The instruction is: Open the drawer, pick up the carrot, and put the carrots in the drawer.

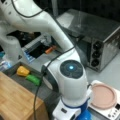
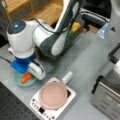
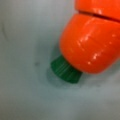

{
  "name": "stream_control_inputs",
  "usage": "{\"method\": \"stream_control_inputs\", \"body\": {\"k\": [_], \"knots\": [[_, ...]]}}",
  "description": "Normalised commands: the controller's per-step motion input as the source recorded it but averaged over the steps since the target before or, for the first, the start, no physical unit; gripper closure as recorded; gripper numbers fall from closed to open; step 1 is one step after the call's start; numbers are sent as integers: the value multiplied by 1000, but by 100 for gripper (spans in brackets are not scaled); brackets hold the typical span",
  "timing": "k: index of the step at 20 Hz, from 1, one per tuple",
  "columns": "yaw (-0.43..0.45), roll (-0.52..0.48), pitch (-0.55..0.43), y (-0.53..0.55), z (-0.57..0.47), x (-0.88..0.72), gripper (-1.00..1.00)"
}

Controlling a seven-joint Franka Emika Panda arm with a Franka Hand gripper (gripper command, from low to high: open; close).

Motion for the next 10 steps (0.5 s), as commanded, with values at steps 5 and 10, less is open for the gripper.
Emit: {"method": "stream_control_inputs", "body": {"k": [5, 10], "knots": [[112, -2, 159, -172, 183, 329, -100], [118, 29, 197, -172, 194, 336, -100]]}}
